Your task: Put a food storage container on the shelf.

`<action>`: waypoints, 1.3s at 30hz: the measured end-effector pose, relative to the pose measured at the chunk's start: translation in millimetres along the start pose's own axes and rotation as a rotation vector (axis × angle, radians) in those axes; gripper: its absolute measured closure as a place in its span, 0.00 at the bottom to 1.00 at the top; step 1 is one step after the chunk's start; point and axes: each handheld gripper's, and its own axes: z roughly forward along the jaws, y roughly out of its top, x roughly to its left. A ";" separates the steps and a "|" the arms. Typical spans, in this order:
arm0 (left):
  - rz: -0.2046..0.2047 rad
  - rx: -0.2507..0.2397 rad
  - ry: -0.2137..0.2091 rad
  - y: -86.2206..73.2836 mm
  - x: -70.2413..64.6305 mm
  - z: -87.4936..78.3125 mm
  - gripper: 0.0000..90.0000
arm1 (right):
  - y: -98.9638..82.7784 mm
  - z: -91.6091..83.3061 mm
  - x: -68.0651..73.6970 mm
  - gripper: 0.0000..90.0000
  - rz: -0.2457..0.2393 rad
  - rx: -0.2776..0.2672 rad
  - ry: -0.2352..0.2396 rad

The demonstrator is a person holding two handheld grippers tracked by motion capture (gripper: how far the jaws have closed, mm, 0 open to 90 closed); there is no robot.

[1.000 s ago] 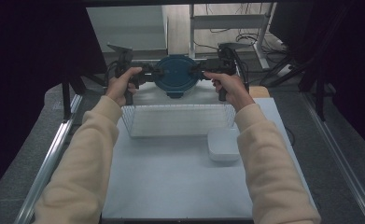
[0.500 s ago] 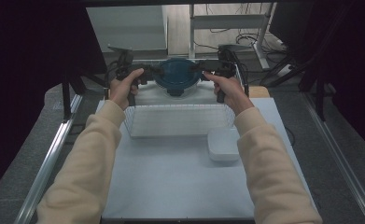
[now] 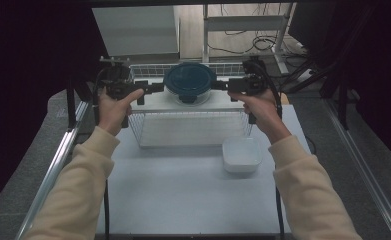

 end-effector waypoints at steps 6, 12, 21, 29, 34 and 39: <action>0.056 -0.023 0.005 -47.3 -11.8 -25.9 0.28 | -42.2 -31.2 -1.9 0.23 -0.060 -0.010 -0.018; 0.114 -0.017 0.010 -102.3 -24.6 -39.3 0.29 | -92.4 -64.5 1.2 0.24 -0.132 -0.043 -0.001; 0.104 0.066 0.043 -171.4 -21.9 -32.4 0.31 | -163.2 -80.8 1.5 0.24 -0.130 -0.047 -0.026; 0.089 0.099 0.113 -212.2 -28.6 -27.8 0.31 | -217.2 -83.9 -3.6 0.24 -0.083 0.030 -0.055; 0.078 0.139 0.080 -234.0 -25.1 -21.3 0.32 | -241.2 -85.8 -2.3 0.25 -0.075 0.036 -0.055; 0.083 0.160 0.080 -241.5 -25.5 -20.1 0.32 | -260.1 -73.8 -3.5 0.26 -0.111 0.091 -0.074</action>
